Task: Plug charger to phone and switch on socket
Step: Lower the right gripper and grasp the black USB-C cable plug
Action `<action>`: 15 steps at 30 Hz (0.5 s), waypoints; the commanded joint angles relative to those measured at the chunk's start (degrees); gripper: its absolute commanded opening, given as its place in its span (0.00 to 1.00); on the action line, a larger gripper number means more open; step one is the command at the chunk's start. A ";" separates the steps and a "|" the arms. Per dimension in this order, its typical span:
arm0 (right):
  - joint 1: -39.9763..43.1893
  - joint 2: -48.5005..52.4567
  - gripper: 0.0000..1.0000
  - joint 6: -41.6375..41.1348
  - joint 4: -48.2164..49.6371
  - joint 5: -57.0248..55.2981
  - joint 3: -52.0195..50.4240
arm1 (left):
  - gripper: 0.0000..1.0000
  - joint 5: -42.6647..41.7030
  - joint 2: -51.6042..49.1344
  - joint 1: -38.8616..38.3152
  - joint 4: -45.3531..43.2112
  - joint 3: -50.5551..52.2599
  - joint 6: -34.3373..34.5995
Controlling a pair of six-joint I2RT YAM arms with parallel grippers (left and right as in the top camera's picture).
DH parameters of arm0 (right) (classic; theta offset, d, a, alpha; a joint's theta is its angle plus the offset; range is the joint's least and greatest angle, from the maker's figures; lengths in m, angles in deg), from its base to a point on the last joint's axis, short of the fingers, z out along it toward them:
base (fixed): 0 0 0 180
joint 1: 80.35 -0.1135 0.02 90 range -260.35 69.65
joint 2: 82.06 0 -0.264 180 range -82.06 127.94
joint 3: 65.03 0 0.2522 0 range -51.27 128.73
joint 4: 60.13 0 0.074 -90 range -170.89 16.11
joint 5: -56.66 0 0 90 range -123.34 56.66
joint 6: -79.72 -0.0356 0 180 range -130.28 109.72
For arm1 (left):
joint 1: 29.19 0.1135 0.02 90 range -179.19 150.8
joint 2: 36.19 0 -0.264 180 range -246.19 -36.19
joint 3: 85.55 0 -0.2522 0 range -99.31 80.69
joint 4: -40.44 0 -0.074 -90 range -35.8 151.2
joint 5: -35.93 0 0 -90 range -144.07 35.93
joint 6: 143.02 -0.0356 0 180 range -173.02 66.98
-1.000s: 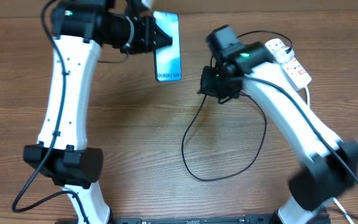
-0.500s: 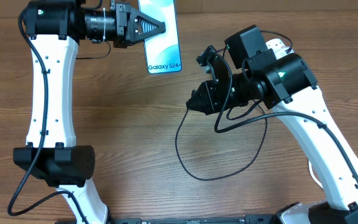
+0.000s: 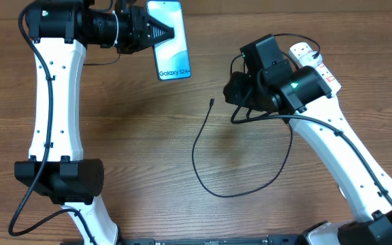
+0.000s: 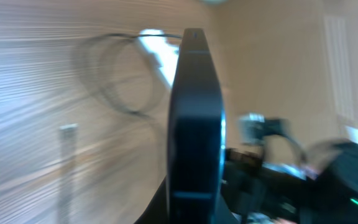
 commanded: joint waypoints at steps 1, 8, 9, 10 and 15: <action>0.00 1.29 0.53 -1.97 5.16 -1.09 -3.93 | 0.04 19.43 0.35 -0.22 1.44 -0.33 3.85; -0.04 13.27 0.62 2.82 13.86 8.02 -2.69 | 0.04 32.89 0.15 -0.98 5.49 -0.17 5.20; -0.04 15.23 0.62 2.86 12.57 7.85 -1.11 | 0.04 33.48 0.15 -1.03 5.66 -0.17 5.22; -0.04 17.33 0.62 3.08 11.21 7.80 0.61 | 0.04 34.03 0.15 -1.09 5.77 -0.17 5.20; -0.04 29.18 0.62 4.52 1.27 6.23 13.60 | 0.04 34.16 0.15 -1.16 5.75 -0.15 5.18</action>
